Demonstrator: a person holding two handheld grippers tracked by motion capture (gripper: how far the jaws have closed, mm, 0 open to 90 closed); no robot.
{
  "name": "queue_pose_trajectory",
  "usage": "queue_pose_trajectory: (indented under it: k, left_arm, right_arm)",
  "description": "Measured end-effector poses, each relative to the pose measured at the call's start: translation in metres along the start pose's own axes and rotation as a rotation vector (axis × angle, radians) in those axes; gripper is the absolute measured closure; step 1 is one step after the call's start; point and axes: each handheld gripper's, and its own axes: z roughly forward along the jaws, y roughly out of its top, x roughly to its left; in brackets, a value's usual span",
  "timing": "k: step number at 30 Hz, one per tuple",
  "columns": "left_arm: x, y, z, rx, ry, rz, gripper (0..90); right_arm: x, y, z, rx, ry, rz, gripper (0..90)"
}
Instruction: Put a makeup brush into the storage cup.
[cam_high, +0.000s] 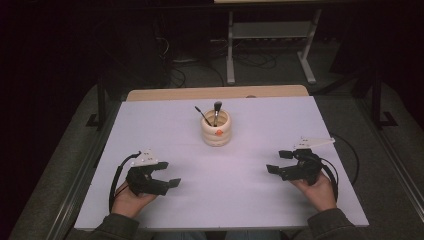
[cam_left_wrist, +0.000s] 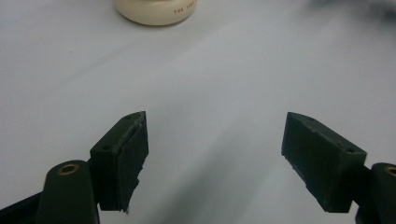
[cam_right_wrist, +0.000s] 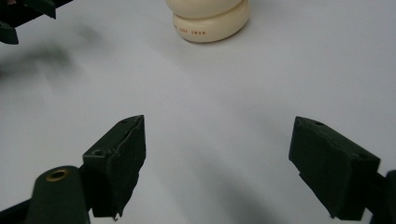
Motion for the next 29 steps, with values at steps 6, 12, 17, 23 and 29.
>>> queue_pose_trajectory:
  k: [6,12,17,23,29]
  left_arm:
    - [-0.001,-0.005,-0.002,-0.008,0.004,0.0,22.6]
    - [-0.003,-0.011,-0.005,-0.01,0.002,-0.004,22.7]
    - [-0.004,-0.015,-0.006,-0.014,0.003,-0.012,22.5]
    - [-0.005,-0.017,-0.013,-0.027,0.011,-0.021,22.4]
    - [-0.003,-0.02,-0.013,-0.024,0.008,-0.027,22.4]
  right_arm:
    - [0.002,-0.006,0.0,0.004,-0.007,0.006,15.6]
    - [0.003,-0.013,-0.003,0.002,-0.011,0.013,14.4]
    - [0.004,-0.019,-0.005,-0.003,-0.011,0.012,14.3]
    - [0.007,-0.023,-0.01,-0.009,-0.009,0.007,14.3]
    - [0.009,-0.024,-0.016,-0.017,-0.011,0.004,14.3]
